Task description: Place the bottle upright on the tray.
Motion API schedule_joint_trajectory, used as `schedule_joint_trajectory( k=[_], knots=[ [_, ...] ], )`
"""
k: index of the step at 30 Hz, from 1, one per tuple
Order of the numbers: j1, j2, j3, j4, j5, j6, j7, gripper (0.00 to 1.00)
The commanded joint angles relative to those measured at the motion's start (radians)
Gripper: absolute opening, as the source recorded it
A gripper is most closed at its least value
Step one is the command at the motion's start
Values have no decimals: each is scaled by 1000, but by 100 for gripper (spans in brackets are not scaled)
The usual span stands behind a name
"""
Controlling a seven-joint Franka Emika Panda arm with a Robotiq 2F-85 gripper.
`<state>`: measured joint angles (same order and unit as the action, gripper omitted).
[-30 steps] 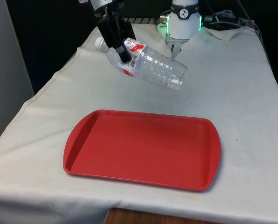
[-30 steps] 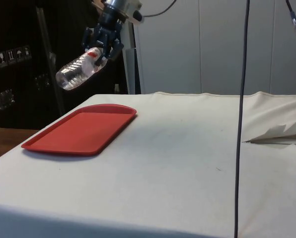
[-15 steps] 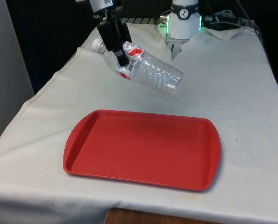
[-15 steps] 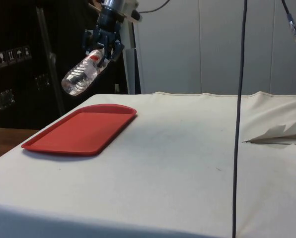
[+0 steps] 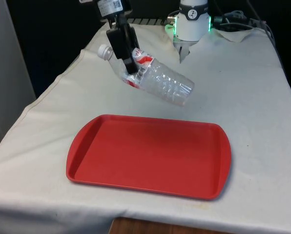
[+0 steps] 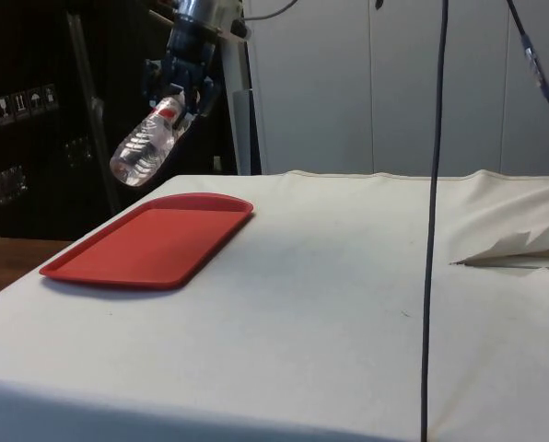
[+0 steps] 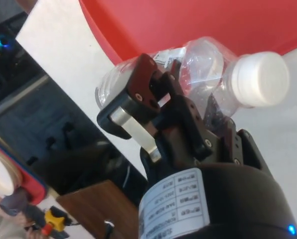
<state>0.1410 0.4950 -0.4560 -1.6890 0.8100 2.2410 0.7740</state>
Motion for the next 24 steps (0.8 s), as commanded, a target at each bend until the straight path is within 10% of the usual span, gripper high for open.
schedule_joint_trajectory(
  k=[1,24],
  knots=[
    [5,7,-4,7,-14,-2,13,18],
    [6,85,6,109,-177,0,89,18]
  ],
)
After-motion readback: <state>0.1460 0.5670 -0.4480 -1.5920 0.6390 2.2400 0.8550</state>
